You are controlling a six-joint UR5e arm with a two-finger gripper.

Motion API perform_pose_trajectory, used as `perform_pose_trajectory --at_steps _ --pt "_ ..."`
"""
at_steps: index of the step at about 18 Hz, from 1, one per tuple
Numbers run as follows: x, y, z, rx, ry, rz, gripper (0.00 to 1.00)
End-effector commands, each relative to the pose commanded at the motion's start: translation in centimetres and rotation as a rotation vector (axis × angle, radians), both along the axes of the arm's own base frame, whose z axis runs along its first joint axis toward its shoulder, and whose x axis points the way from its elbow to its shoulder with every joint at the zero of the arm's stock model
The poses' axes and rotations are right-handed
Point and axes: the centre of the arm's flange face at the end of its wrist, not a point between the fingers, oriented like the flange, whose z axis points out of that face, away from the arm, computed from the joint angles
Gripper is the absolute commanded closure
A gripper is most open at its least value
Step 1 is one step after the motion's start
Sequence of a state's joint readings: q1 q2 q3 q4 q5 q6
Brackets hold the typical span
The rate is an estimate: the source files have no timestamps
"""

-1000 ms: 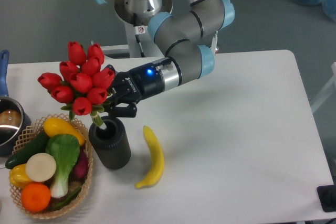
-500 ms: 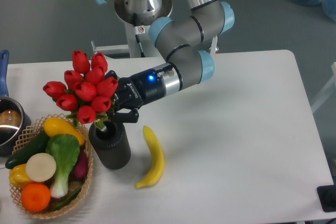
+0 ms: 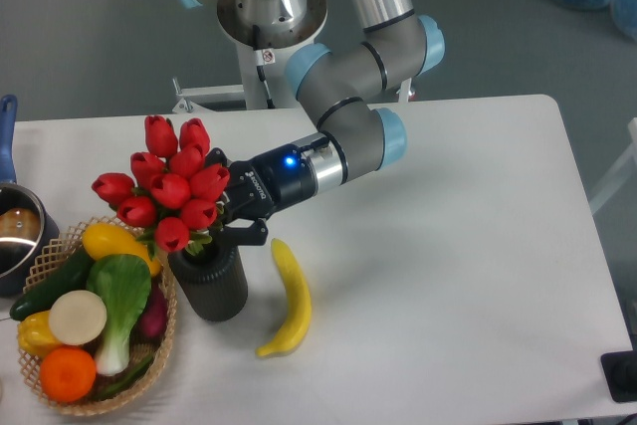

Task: Insert the flowers into the vase
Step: 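Push the tulip bunch further down into the vase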

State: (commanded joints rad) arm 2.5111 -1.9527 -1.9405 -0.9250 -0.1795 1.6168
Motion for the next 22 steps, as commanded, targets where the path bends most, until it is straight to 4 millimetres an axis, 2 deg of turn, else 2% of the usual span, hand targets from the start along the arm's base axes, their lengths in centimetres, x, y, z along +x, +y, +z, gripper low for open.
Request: perform_pose_trajectory --at_steps 7,22 --pt "-0.7 0.2 -2.0 0.010 0.018 0.014 0.66" --pt "-0.3 -0.9 -3.3 -0.004 0.007 0.028 0.64"
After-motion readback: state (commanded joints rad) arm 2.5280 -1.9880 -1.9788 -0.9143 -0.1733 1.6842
